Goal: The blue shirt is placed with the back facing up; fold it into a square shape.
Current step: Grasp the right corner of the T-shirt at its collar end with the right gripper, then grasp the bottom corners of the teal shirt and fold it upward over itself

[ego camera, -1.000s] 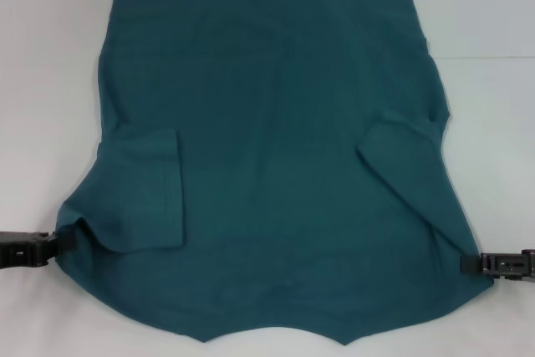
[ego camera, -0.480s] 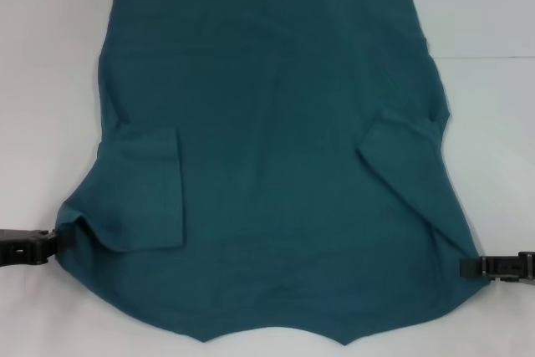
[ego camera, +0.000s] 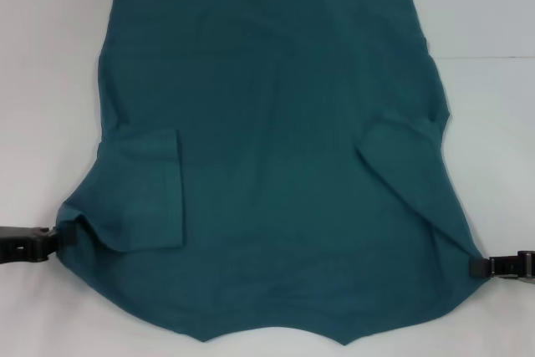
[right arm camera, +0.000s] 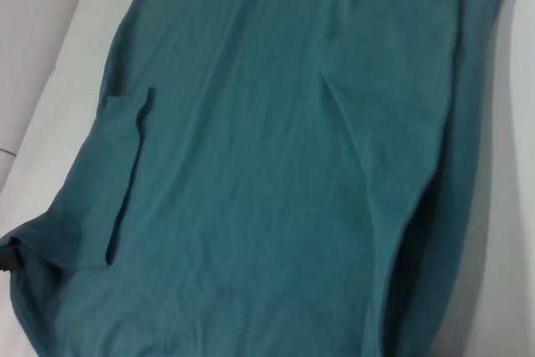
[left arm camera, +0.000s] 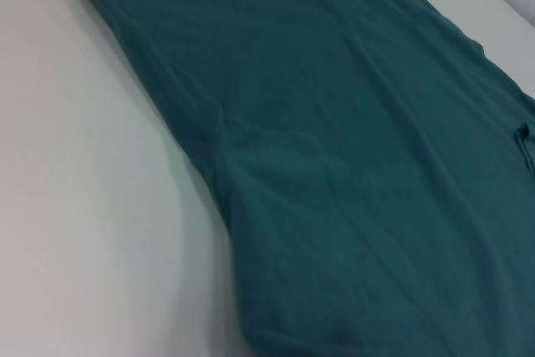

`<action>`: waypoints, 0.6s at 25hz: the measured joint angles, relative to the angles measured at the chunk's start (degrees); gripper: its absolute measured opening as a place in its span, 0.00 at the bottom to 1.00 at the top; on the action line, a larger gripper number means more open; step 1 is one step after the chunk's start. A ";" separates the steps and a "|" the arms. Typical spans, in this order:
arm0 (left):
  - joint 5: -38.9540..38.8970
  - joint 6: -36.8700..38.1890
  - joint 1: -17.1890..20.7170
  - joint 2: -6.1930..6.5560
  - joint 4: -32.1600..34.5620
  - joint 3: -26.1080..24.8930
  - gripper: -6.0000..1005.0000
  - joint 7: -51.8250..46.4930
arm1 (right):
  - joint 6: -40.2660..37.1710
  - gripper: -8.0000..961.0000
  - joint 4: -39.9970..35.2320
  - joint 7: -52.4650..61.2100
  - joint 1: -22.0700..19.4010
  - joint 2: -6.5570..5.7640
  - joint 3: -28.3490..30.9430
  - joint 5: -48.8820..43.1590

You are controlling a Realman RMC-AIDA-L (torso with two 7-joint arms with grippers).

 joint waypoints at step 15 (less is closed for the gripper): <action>0.00 1.08 -0.26 0.03 0.43 -0.32 0.01 -0.55 | -1.53 0.07 -0.15 -2.54 -1.37 -0.30 4.97 0.25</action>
